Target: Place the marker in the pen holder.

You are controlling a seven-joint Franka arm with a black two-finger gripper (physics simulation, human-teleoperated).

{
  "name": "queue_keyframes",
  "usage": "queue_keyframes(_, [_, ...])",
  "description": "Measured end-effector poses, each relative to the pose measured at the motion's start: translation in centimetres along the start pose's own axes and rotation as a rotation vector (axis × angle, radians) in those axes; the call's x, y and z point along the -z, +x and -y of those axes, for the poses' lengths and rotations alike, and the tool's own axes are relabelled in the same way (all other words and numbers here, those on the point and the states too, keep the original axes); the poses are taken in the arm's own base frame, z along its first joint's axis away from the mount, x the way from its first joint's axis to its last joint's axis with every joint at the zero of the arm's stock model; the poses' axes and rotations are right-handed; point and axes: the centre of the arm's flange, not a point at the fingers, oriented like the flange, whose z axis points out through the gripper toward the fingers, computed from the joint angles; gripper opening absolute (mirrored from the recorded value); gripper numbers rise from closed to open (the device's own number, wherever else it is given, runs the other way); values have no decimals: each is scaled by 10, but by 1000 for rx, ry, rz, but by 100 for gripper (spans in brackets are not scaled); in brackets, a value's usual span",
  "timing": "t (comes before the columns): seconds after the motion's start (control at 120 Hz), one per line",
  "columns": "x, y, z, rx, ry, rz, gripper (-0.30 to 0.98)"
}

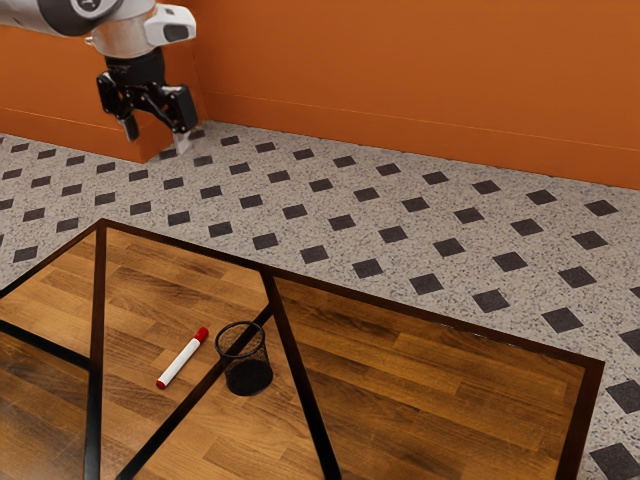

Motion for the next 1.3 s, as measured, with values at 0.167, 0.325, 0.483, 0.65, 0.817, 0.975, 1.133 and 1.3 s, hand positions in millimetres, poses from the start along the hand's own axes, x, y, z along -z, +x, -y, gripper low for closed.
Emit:
queue_keyframes(0.167, [-1,0,46,99,31,-7,69])
queue_keyframes(0.325, [-47,-3,89,189,45,106,69])
queue_keyframes(0.483, [-150,-12,101,218,39,322,69])
queue_keyframes(0.65, [-241,-7,26,82,48,407,69])
queue_keyframes(0.817, [-313,2,26,90,12,425,69])
queue_keyframes(0.975, [-356,1,20,88,-29,412,69])
queue_keyframes(1.133, [-382,-2,19,80,-58,397,69])
queue_keyframes(1.3, [-396,-7,19,72,-79,386,69])
